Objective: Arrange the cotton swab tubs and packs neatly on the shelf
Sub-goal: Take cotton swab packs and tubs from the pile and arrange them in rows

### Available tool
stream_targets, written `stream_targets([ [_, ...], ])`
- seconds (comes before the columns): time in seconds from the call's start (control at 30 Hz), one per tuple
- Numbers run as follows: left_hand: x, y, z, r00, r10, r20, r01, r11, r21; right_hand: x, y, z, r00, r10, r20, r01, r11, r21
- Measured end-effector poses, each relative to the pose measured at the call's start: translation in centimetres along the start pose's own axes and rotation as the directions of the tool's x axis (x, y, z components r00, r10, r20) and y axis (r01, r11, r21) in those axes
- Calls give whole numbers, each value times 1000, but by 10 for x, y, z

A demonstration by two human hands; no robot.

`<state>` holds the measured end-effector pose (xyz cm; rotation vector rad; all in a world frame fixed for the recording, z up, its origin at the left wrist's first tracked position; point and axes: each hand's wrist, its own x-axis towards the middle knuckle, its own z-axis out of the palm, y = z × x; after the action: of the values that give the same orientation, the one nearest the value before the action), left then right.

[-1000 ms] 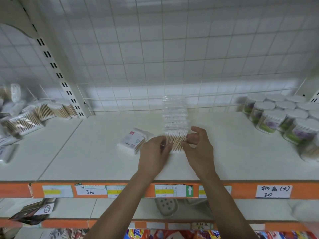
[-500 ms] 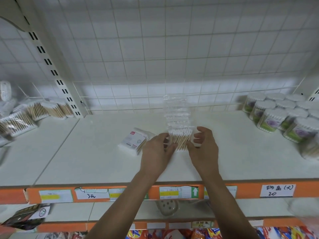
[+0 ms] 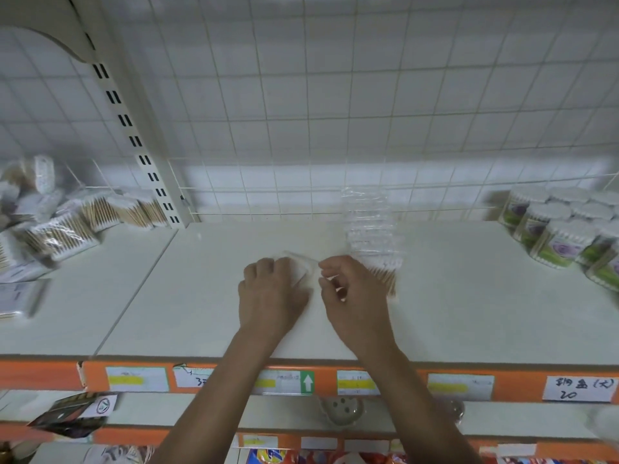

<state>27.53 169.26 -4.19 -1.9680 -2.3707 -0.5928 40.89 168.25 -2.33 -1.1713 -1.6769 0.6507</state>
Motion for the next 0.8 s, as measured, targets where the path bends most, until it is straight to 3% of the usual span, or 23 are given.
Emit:
stream_targets([
  [0.07,0,-7,1,999,-22,49,23,999,-27,0,2,11,998,4,65,-2,1000,-28],
  [0.2,6,-22,-2,999,1,-35,-11,959,-284,7,0,23,992,11,129,-4,998,-57],
  [0.27,11,-27,-9,999,-27,-43,4,889,-457,17,-5,24,993,2,120,8,996,-89],
  [0.33,17,-29,-19,999,-53,0,40,749,-661,32,-14,21,995,-37,94,49,990,-130],
  [0.43,28,-27,-34,987,-81,139,160,414,-896,66,-32,11,990,-127,65,136,974,-178],
  [0.5,38,-22,-42,964,-28,264,266,141,-954,94,-42,4,977,-122,177,164,954,-250],
  [0.57,48,-16,-45,950,40,310,310,-5,-951,122,-47,-2,940,-63,336,187,918,-350],
  [0.63,59,-12,-43,947,62,314,313,18,-949,145,-48,-6,912,-8,409,205,874,-440],
  [0.7,72,-10,-36,952,34,305,299,112,-948,162,-45,-7,914,11,405,206,848,-488],
  [0.8,94,-12,-18,981,-34,189,185,428,-885,181,-35,-6,930,-34,365,230,829,-510],
])
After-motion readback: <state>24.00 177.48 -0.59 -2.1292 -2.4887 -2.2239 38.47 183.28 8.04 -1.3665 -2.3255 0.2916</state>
